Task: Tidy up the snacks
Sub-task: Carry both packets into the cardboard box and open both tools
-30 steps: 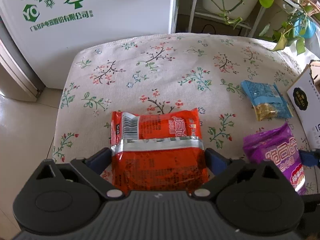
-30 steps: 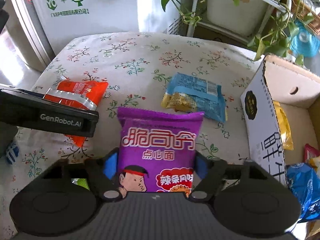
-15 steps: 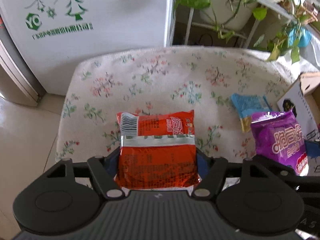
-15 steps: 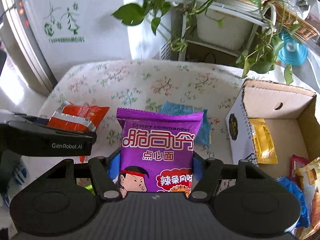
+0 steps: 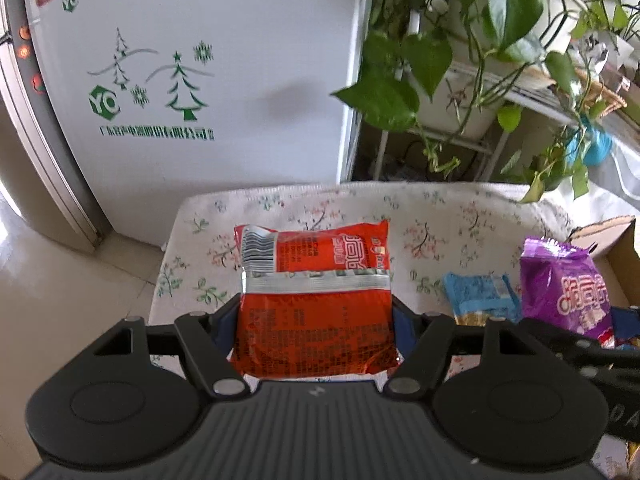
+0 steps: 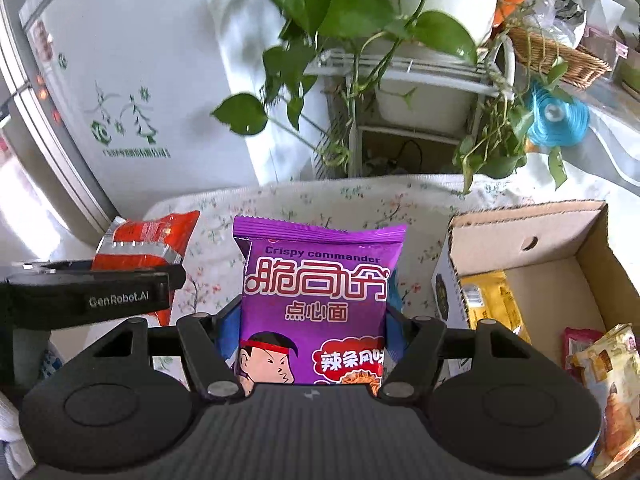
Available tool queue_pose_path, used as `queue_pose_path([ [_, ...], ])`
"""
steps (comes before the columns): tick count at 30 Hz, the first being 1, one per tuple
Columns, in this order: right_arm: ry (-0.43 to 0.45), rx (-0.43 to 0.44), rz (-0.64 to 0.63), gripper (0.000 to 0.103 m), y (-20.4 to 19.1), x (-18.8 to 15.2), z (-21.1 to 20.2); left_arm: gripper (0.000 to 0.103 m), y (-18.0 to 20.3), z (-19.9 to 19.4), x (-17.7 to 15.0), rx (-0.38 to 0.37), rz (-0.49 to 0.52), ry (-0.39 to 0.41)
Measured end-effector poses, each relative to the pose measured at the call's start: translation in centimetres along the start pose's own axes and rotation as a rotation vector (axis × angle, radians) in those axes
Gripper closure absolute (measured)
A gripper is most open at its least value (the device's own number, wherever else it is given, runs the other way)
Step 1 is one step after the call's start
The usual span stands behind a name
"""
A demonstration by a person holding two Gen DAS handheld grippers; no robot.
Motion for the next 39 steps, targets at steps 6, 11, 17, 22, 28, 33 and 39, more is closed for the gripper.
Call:
queue_pose_path([
  [6,0.053,0.006,0.032,0.030,0.7,0.8,-1.6,0.032,0.7,-1.0,0.1,0.003,0.007,0.046],
  [11,0.079,-0.002,0.051,0.030,1.5,1.0,-2.5,0.032,1.4,-1.3,0.1,0.006,0.020,0.070],
  [17,0.102,-0.006,0.085,0.030,3.0,1.1,-3.8,0.032,1.9,-1.6,-0.5,0.001,0.024,0.083],
  [22,0.127,-0.013,0.111,0.030,4.5,1.2,-5.0,0.032,2.7,-2.2,-0.7,-0.012,0.050,0.112],
  [28,0.140,-0.035,0.138,0.030,6.4,0.7,-6.1,0.032,3.9,-2.9,-0.8,-0.052,0.079,0.132],
  [33,0.152,-0.051,0.169,0.030,8.2,0.4,-7.0,0.032,5.7,-4.2,-1.1,-0.129,0.118,0.161],
  [39,0.187,-0.073,0.235,0.030,10.9,0.4,-8.5,0.032,9.3,-5.2,-2.6,-0.230,0.169,0.152],
])
Point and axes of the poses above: each gripper's, at about its wrist camera, not at the fingertips, and z roughly the way its jaws point, y to its right, x to its top, the point moved 1 cm from there along z, roughly the way its jaws point, and after that the axes turned 5 degrees about -z, right-handed, at the moved point
